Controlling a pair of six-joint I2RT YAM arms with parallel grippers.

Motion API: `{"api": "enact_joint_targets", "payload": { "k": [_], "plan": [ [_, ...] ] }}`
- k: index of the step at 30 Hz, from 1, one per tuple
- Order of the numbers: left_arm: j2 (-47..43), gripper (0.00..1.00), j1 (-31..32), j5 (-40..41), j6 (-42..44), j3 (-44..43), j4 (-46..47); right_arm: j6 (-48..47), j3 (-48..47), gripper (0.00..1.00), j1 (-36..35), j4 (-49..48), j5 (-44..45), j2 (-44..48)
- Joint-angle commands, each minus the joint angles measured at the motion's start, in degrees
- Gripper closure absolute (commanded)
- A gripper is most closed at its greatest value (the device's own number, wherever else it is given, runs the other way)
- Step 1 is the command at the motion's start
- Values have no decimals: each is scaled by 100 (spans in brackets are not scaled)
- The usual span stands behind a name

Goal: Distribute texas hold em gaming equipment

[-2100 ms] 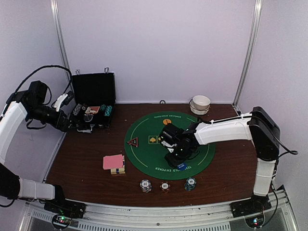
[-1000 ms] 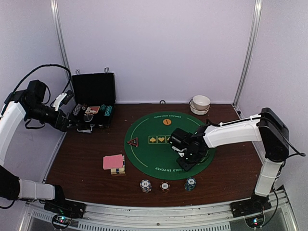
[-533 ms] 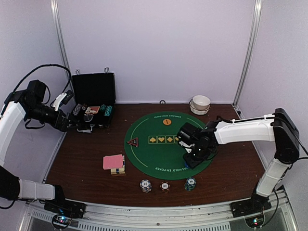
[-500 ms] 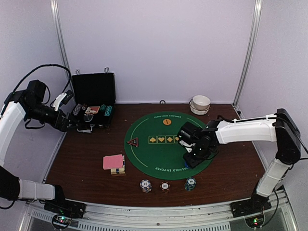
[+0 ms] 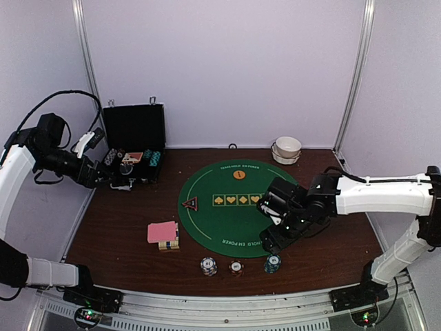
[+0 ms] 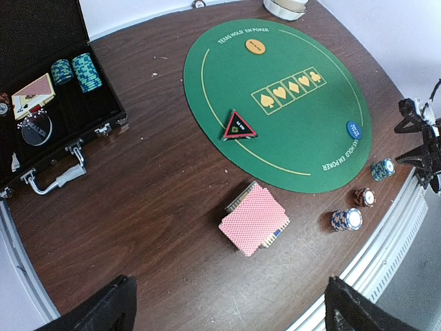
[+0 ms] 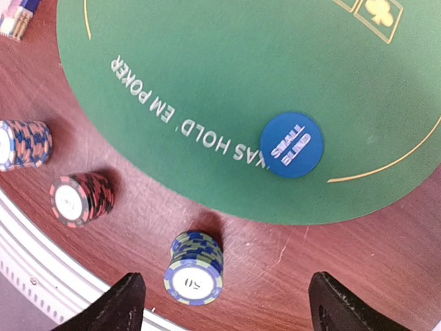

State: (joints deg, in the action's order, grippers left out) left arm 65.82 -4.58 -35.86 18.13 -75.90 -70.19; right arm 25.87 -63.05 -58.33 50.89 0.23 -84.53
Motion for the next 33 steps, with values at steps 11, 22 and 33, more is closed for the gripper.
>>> {"api": "enact_joint_targets", "payload": {
  "k": [11, 22, 33],
  "plan": [
    [-72, 2, -43, -142, 77, -178, -15, 463, 336, 25, -418, -397, -312, -643],
    [-46, 2, -43, -176, 66, -237, -14, 488, 547, 30, -434, -580, -385, -784],
    [-39, 2, -43, -151, 85, -311, -62, 481, 505, 37, -434, -619, -349, -878]
  ]
}}
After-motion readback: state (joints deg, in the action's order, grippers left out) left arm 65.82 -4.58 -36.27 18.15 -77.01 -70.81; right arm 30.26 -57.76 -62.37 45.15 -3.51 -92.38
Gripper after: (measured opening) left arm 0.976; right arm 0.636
